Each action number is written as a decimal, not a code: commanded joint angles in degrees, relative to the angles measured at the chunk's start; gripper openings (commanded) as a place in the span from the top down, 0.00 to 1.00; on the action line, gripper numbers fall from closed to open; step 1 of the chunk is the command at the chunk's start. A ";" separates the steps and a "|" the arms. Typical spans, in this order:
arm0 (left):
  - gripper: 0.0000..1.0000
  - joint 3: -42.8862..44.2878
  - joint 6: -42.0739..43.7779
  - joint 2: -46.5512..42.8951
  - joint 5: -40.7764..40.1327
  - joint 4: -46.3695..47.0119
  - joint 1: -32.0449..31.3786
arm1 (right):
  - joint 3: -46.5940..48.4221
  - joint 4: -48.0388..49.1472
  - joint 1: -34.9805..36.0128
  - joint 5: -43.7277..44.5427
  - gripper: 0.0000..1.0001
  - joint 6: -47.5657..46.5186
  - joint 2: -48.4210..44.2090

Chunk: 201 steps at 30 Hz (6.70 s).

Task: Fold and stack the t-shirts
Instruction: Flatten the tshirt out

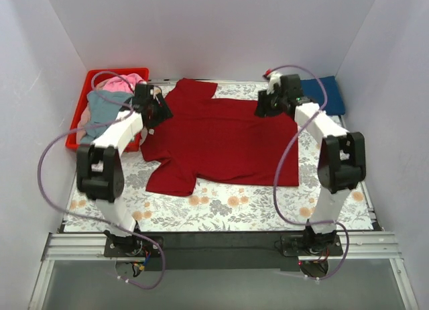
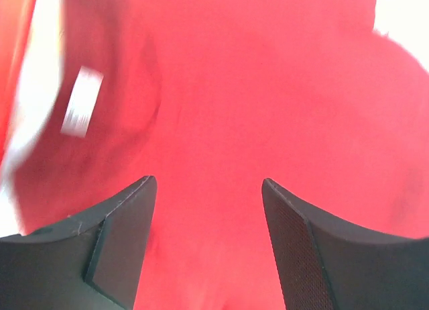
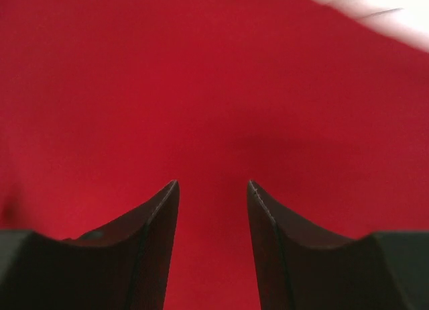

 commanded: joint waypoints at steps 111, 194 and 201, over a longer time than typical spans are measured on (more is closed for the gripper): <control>0.42 -17.29 10.46 -12.22 8.60 10.66 -35.98 | -47.33 -1.31 -4.26 10.02 0.44 14.91 -56.72; 0.73 -24.99 16.45 -22.83 -12.48 5.75 -43.24 | -47.78 -10.18 -1.89 24.77 0.51 16.32 -41.53; 0.74 -31.24 12.58 -28.55 -23.91 4.34 -34.87 | -42.94 -14.05 4.00 34.96 0.52 18.25 -35.38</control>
